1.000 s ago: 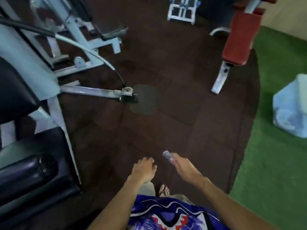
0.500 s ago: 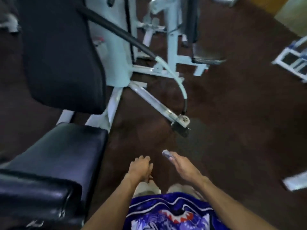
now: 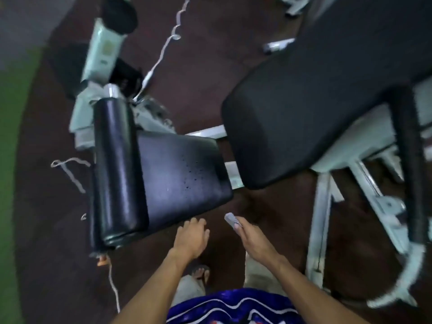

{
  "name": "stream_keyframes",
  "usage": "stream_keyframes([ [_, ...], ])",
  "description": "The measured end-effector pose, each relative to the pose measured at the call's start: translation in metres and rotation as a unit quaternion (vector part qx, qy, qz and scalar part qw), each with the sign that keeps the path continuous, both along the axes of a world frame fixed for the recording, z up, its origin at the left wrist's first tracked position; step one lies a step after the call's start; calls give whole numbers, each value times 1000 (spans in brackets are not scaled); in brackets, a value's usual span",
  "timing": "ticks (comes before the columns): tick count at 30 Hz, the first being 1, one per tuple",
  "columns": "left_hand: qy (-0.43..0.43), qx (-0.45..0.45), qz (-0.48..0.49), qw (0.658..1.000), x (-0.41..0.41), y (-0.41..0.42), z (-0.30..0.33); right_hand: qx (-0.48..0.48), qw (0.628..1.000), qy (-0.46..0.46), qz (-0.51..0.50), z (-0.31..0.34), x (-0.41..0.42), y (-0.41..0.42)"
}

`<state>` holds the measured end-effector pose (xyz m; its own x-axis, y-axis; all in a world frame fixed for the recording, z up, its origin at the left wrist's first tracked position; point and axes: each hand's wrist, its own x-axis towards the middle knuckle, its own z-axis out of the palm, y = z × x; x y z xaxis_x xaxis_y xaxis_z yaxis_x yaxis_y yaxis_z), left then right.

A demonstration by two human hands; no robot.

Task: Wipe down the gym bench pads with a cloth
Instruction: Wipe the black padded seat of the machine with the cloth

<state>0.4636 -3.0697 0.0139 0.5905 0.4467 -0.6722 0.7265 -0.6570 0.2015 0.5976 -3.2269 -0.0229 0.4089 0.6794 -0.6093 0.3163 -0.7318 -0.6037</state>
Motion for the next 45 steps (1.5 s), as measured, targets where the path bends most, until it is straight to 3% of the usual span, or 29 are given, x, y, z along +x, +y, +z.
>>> stream_keyframes([
  [5,-9,29,118,993,11,-4,-12,8,995,15,99,-9,35,29],
  [9,-22,75,158,984,9,-1,-36,7,991,14,129,-36,52,36],
  [16,-110,198,141,964,-5,56,-100,-8,993,36,114,-91,69,74],
  [23,-171,284,123,935,-10,132,-174,121,992,-6,40,-147,65,172],
  [28,-128,307,155,930,-2,166,-197,194,981,-16,-8,-176,64,256],
  [30,-97,331,159,925,-1,167,-205,233,972,-21,29,-188,58,281],
  [35,-77,353,172,916,2,167,-211,219,934,-225,172,-220,32,265],
  [40,-78,349,174,918,6,168,-209,205,915,-259,233,-219,33,218],
  [45,-84,357,180,913,6,167,-210,168,903,-288,271,-219,51,235],
])
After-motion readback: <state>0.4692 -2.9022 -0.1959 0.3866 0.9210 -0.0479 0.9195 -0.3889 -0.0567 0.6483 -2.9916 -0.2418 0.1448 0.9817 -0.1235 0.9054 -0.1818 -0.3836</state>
